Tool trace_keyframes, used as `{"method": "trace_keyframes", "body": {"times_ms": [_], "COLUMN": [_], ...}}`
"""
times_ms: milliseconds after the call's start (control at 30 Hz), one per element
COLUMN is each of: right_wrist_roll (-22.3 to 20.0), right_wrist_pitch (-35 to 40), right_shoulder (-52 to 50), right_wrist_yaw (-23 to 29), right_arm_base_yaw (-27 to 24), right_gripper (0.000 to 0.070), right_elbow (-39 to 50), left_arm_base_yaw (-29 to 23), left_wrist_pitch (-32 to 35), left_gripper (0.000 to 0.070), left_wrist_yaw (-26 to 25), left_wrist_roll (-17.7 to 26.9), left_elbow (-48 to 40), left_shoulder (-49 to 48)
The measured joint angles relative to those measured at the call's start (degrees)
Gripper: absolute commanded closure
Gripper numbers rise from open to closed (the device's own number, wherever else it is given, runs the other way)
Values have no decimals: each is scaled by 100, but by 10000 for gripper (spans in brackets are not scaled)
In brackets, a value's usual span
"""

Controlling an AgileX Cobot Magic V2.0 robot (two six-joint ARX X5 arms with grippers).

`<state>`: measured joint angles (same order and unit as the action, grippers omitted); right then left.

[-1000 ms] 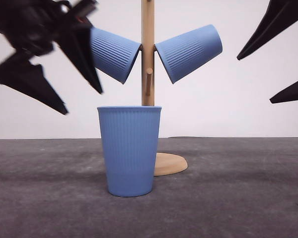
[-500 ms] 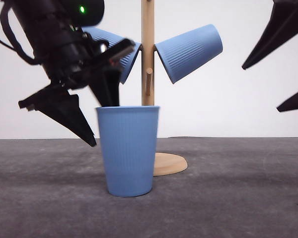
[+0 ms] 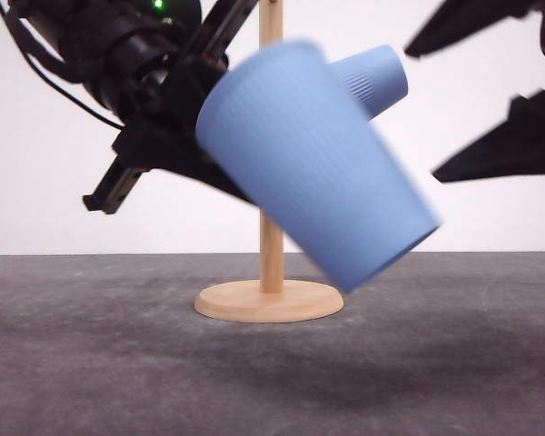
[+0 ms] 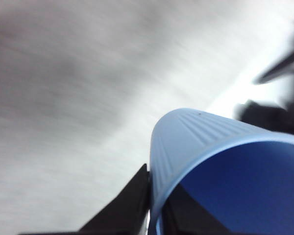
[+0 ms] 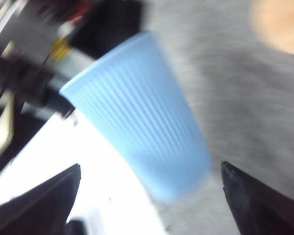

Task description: Place three cups

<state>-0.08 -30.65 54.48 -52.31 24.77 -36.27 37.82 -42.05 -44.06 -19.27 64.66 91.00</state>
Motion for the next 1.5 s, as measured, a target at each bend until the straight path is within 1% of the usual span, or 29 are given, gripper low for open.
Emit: {"method": "trace_keyframes", "body": {"times_ms": [100, 167, 300, 467, 500, 600, 667, 833, 867, 967, 1000, 1067, 1133, 1300, 1367, 1433, 1500], "right_wrist_roll": [-136, -170, -211, -235, -246, -253, -267, -264, -259, -241, -230, -191, -135, -68, -50, -42, 12], "right_wrist_pitch": [0, -34, -48, -94, -115, -133, -129, -161, -170, -179, -177, -198, -238, -474, -653, -877, -1129], "right_shoulder": [-71, -81, -81, -79, -79, -81, -85, -162, -203, -358, -420, -542, -659, -867, -928, -960, -984], "right_wrist_yaw": [8, 164, 553, 786, 859, 933, 948, 989, 995, 1026, 1033, 1036, 1037, 1036, 1036, 1041, 1049], "right_arm_base_yaw": [422, 656, 1075, 1420, 1467, 1530, 1530, 1528, 1528, 1509, 1484, 1433, 1368, 1232, 1190, 1154, 1118], "right_gripper": [119, 119, 119, 123, 131, 238, 273, 291, 297, 312, 330, 379, 403, 423, 423, 422, 422], "right_elbow": [0, 0, 0, 0, 0, 0, 0, 0, 0, 0, 0, 0, 0, 0, 0, 0, 0], "left_arm_base_yaw": [137, 233, 412, 602, 616, 634, 635, 645, 647, 652, 652, 650, 650, 650, 646, 608, 517], "left_wrist_pitch": [-38, -97, -141, -78, -70, -98, -138, -188, -211, -300, -321, -347, -345, -295, -294, -326, -352], "left_gripper": [700, 700, 700, 700, 700, 700, 700, 698, 688, 602, 580, 579, 579, 578, 565, 461, 336], "left_wrist_yaw": [-42, -72, -402, -556, -560, -532, -527, -555, -569, -598, -598, -599, -610, -650, -650, -642, -630], "left_wrist_roll": [0, 1, -32, -104, -115, -126, -129, -116, -101, -26, -4, 43, 64, 64, 79, 147, 202], "left_elbow": [2, 2, 59, 397, 478, 669, 713, 740, 751, 793, 797, 798, 799, 817, 820, 820, 820], "left_shoulder": [0, 0, 0, 0, 0, 0, 0, 0, 0, 0, 0, 0, 0, 0, 0, 0, 0]}}
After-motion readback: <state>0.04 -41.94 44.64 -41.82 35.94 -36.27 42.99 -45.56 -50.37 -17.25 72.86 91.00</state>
